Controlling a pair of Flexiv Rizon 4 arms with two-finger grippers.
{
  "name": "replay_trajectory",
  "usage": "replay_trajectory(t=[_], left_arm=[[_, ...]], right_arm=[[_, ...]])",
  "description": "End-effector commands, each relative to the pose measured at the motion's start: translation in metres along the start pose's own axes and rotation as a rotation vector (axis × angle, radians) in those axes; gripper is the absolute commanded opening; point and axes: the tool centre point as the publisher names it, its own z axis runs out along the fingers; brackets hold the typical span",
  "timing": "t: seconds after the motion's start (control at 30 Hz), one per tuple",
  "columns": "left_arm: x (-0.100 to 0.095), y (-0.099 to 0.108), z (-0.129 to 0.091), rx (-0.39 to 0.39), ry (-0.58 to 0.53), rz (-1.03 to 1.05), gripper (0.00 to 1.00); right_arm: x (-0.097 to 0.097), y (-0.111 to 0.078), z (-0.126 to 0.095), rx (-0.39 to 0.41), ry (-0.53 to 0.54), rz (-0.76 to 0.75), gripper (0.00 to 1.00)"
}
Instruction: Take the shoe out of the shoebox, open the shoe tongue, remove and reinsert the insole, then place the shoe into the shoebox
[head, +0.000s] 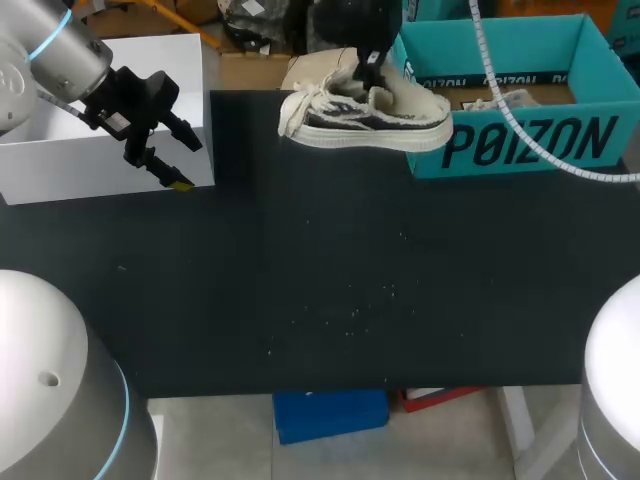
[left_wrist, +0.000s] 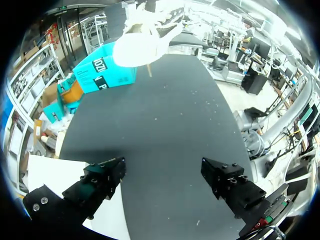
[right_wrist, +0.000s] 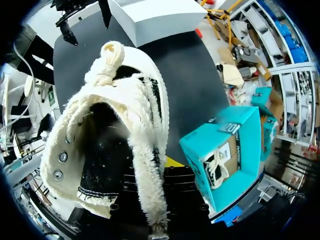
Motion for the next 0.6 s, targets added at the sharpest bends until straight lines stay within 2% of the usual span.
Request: replay_trajectory(t=[0.03, 0.17, 0.23, 0.6], left_arm=[[0.0, 0.001, 0.001, 0.0, -0.004, 0.001, 1.0], [0.0, 0.001, 0.001, 0.0, -0.004, 0.001, 1.0], [0.0, 0.001, 0.001, 0.0, -0.004, 0.001, 1.0], [0.0, 0.001, 0.001, 0.0, -0.004, 0.001, 1.0]], right_arm=[[-0.05, -0.014, 0.005, -0.011, 0.024, -0.042, 0.0], [-0.102, -0.03, 0.012, -0.048, 0.014, -0.089, 0.0], [-0.127, -0.039, 0.016, -0.094, 0.014, -0.138, 0.0], [-0.267, -0.09, 0.039, -0.145, 0.02, -0.348, 0.0]])
